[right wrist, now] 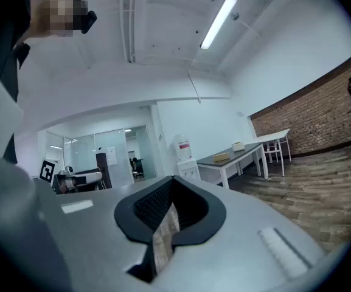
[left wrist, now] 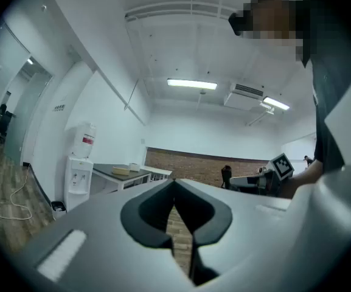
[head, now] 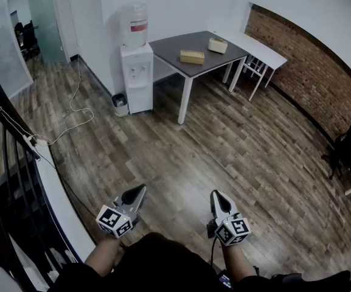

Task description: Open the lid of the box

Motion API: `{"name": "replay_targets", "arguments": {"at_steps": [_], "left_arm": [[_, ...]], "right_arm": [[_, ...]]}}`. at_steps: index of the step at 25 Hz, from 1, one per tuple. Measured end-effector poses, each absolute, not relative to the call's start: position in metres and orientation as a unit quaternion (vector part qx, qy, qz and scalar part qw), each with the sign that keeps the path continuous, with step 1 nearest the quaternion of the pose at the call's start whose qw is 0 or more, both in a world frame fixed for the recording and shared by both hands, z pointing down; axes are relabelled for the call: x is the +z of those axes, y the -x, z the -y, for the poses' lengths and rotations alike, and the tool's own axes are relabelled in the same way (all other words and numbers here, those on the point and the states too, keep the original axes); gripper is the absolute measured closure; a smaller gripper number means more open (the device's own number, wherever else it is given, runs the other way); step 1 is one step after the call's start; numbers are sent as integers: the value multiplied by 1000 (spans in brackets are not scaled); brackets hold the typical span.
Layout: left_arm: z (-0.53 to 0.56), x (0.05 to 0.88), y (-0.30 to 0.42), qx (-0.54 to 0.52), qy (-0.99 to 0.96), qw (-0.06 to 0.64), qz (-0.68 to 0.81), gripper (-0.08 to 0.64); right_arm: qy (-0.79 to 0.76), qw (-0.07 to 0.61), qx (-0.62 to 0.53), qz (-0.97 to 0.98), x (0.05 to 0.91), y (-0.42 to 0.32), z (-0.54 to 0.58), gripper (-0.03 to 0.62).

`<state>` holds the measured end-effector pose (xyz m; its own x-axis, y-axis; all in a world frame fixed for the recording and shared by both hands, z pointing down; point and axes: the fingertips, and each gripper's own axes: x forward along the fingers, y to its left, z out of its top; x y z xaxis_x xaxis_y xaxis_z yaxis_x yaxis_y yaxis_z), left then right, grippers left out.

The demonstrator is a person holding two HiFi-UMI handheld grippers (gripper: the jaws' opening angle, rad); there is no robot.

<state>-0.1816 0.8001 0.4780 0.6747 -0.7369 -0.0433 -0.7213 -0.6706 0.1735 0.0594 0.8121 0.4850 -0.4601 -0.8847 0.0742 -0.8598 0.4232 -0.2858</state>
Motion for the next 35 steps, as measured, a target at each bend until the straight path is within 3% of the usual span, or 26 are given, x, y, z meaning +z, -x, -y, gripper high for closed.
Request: {"name": "replay_targets", "arguments": {"at_steps": [35], "left_arm": [[-752, 500, 252, -57, -897, 87, 430, 560]], "right_arm": [[508, 37, -158, -846, 509, -2, -758, 589]]}}
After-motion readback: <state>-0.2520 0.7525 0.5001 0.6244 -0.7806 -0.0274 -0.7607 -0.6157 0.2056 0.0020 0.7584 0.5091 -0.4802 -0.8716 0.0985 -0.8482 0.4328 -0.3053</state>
